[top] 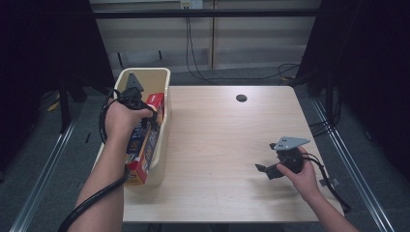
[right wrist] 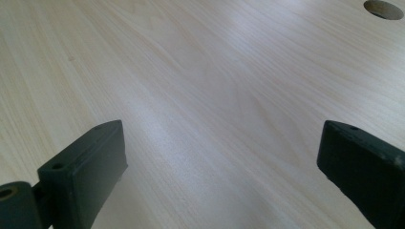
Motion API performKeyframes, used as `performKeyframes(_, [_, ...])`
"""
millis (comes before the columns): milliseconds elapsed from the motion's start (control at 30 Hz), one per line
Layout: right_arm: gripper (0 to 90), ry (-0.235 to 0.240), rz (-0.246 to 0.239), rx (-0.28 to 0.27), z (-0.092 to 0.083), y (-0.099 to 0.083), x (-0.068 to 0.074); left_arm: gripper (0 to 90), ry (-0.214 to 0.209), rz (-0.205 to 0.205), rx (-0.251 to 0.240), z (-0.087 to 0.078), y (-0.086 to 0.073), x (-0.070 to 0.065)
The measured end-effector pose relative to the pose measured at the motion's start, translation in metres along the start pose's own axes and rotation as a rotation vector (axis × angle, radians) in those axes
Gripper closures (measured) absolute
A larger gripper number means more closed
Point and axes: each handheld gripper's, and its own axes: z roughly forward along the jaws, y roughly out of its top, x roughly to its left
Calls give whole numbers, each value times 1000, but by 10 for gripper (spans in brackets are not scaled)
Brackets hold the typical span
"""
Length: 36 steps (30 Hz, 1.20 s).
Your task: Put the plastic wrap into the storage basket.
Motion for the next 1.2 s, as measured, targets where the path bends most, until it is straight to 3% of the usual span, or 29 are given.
performKeyframes(500, [26,0,0,1,1,0,1,398,-13,-14,15,12,-2,6])
performKeyframes(1200, [26,0,-2,3,1,0,1,383,9,-33,17,22,-1,12])
